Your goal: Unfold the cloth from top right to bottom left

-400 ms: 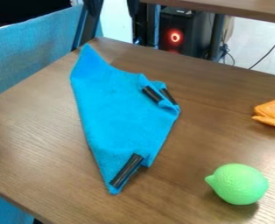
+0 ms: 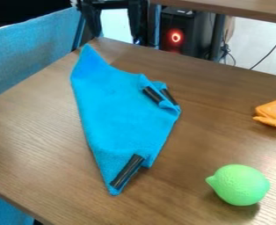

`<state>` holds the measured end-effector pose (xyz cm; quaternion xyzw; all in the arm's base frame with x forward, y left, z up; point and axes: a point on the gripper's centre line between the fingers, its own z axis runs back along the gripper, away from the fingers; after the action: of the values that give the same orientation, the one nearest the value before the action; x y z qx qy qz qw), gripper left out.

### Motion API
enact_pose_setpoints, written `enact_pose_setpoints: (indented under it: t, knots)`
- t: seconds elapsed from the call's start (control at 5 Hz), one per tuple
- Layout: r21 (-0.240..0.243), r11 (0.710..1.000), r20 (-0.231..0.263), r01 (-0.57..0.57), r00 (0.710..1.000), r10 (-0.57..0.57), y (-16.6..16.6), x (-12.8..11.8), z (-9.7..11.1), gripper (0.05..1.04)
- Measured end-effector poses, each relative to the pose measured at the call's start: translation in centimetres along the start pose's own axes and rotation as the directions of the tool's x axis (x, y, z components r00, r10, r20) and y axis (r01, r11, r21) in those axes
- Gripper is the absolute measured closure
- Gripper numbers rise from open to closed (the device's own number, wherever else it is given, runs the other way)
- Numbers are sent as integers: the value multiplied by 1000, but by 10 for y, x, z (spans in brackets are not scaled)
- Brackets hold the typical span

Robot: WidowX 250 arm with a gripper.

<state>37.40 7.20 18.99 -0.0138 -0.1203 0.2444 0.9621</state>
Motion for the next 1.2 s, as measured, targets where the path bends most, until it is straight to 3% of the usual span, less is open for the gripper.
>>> enact_pose_setpoints:
  t: [0.2,0.6,0.8,1.0,1.2]
  knots:
    - [29,994,-29,-107,994,108,-3,-6,-25,83]
    - [61,932,0,-356,934,357,-12,-14,-63,83]
    - [4,915,6,-404,915,404,-19,-14,-72,83]
    - [-35,922,11,-385,922,386,-23,-15,-79,83]
    - [-38,942,8,-333,943,333,-24,-15,-88,83]
